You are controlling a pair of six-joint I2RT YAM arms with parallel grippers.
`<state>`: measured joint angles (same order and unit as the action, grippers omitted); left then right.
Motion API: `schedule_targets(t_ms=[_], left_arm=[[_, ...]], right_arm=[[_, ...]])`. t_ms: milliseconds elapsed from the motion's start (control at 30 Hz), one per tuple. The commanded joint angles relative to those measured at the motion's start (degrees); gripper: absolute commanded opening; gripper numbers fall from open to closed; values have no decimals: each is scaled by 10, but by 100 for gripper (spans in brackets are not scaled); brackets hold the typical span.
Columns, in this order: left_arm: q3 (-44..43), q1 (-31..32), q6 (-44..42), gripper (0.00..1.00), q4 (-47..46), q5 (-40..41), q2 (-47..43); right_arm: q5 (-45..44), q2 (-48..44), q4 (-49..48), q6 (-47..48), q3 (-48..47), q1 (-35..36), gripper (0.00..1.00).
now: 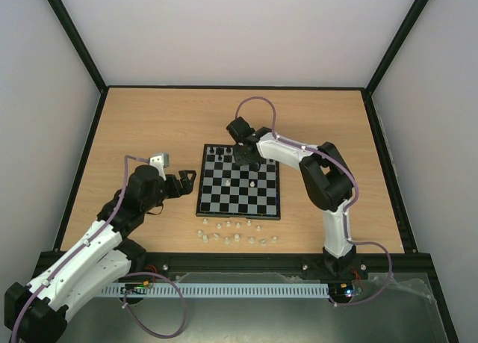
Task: Set up the chess pieces on the board
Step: Place the chess piece on the chessboard, then pick up the chess piece from the chessboard.
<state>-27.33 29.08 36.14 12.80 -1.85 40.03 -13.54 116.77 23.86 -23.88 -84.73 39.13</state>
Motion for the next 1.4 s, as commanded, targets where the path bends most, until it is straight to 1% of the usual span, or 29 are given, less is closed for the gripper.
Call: schedule_targets(t_ms=[0, 267, 433, 567, 667, 733, 800, 933, 967, 1100, 1233, 1367], left_arm=[[-3, 3, -8, 99, 3, 8, -5], [-4, 3, -7, 99, 5, 8, -7], [-7, 3, -8, 99, 0, 3, 0], [-21, 5, -10, 99, 5, 7, 24], [-32, 12, -12, 99, 3, 19, 55], [-45, 25, -13, 99, -1, 29, 83], [-60, 50, -13, 95, -6, 51, 117], [-106, 109, -8, 81, -7, 104, 214], [-123, 124, -7, 77, -7, 116, 239], [-183, 179, -5, 68, -2, 159, 346], [-227, 196, -10, 65, -8, 175, 429], [-255, 196, -18, 60, -17, 177, 482]], right_arm=[[-8, 12, 25, 8, -13, -4, 10], [17, -7, 20, 8, -5, -5, 17], [41, -49, 10, 7, 20, -5, 26], [64, -104, 0, -1, 55, -4, 33], [57, -157, -7, -8, 93, -1, 41], [55, -204, -16, -12, 134, -1, 45], [54, -244, -24, -16, 170, -1, 47], [38, -309, -27, -18, 224, -1, 49], [34, -320, -27, -18, 234, -1, 49], [23, -354, -36, -21, 269, -2, 50], [22, -377, -46, -21, 299, -5, 50], [18, -396, -52, -18, 318, -6, 50]])
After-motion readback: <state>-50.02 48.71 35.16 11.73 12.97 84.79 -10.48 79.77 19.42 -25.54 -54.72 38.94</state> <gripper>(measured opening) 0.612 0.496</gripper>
